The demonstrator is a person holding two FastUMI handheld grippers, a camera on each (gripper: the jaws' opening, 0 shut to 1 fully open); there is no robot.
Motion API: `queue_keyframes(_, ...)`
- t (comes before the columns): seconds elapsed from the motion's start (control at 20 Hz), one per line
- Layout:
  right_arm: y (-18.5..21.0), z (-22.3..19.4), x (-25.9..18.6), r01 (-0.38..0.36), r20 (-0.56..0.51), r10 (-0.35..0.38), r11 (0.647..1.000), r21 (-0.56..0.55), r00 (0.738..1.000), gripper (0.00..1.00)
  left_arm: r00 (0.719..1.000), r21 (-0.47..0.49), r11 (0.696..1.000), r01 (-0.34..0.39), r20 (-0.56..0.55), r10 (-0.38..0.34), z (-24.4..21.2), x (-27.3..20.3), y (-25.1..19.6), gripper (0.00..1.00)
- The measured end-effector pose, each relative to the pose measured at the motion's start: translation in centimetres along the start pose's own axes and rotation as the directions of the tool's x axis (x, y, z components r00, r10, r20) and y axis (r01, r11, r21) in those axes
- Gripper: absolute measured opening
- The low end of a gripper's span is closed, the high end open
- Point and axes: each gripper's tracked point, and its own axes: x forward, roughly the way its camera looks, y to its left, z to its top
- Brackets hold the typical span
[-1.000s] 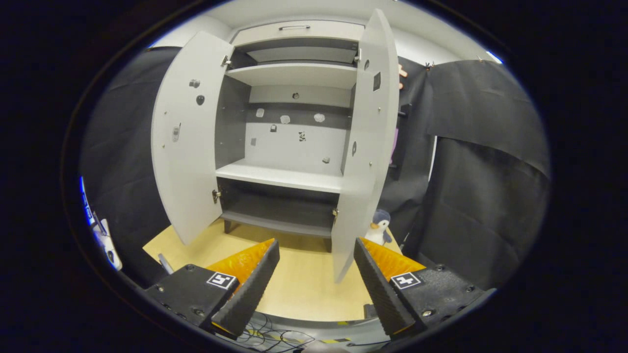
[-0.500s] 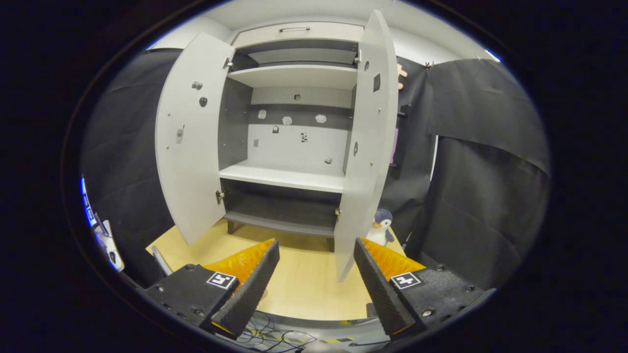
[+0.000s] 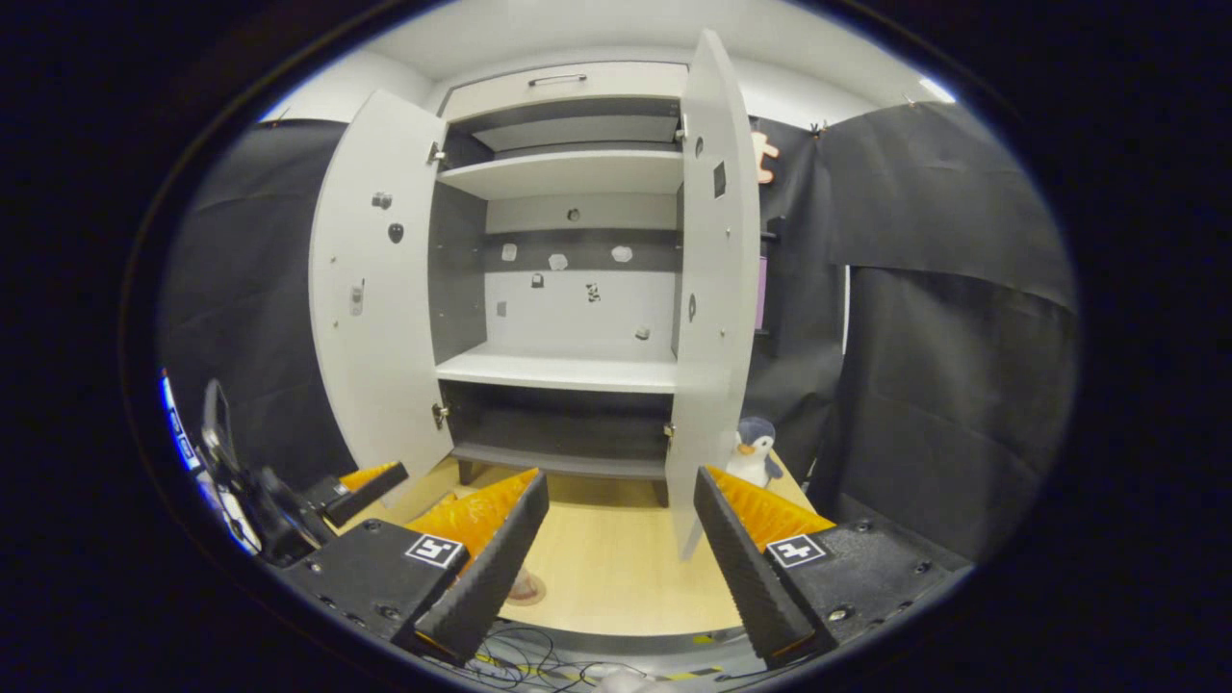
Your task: Grasp the bottle in the cabinet with the left hand and place it on the coaster, then close the right door with the right hand and the left door with the left hand.
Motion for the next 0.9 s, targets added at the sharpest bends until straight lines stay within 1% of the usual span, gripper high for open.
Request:
queue_keyframes(0.1, 0.6, -0.9, -0.5, -0.01, -0.007, 0.01, 1.0, 0.024, 1.0, 1.0, 0.999, -0.025, 1.0, 0.014, 0.036, -0.013, 3.4, -0.5, 0.4, 0.98)
queue_keyframes(0.25, 1.0, -2.1, -1.5, 0.001, -0.005, -0.001, 0.999, 0.039, 1.0, 1.0, 0.999, -0.049, 0.999, 0.01, 0.033, -0.009, 6.8, -1.8, 2.0, 0.98)
queue_keyframes(0.4, 0.6, -2.7, -2.4, 0.029, 0.006, -0.029, 0.998, 0.061, 1.0, 1.0, 1.0, -0.001, 1.0, -0.022, 0.009, 0.022, 8.8, -3.5, 4.2, 0.99)
queue_keyframes(0.5, 0.3, -3.2, -3.0, 0.044, 0.008, -0.045, 0.996, 0.083, 0.999, 1.0, 0.999, 0.033, 0.998, -0.044, -0.01, 0.044, 9.5, -4.7, 5.5, 0.99)
queue_keyframes(0.55, 0.1, -3.5, -3.2, 0.052, 0.006, -0.053, 0.995, 0.09, 0.999, 1.0, 0.999, 0.036, 0.998, -0.048, -0.017, 0.049, 9.7, -5.5, 5.8, 0.99)
queue_keyframes(0.6, -0.2, -3.7, -3.3, 0.063, 0.004, -0.063, 0.993, 0.097, 0.998, 1.0, 0.999, 0.025, 0.999, -0.039, -0.022, 0.04, 10.0, -6.1, 5.6, 0.98)
queue_keyframes(0.65, -0.5, -4.2, -3.5, 0.073, 0.001, -0.074, 0.992, 0.105, 0.997, 1.0, 0.999, 0.016, 0.999, -0.038, -0.034, 0.038, 10.0, -6.7, 5.6, 0.99)
queue_keyframes(0.85, -1.8, -5.6, -4.0, 0.093, -0.017, -0.092, 0.988, 0.127, 0.996, 0.99, 0.994, 0.009, 0.998, -0.06, -0.09, 0.06, 9.7, -8.0, 5.2, 0.99)
queue_keyframes(0.9, -2.5, -5.6, -3.9, 0.1, -0.015, -0.099, 0.986, 0.131, 0.995, 0.99, 0.993, 0.005, 0.998, -0.062, -0.098, 0.062, 9.5, -7.9, 5.0, 0.97)
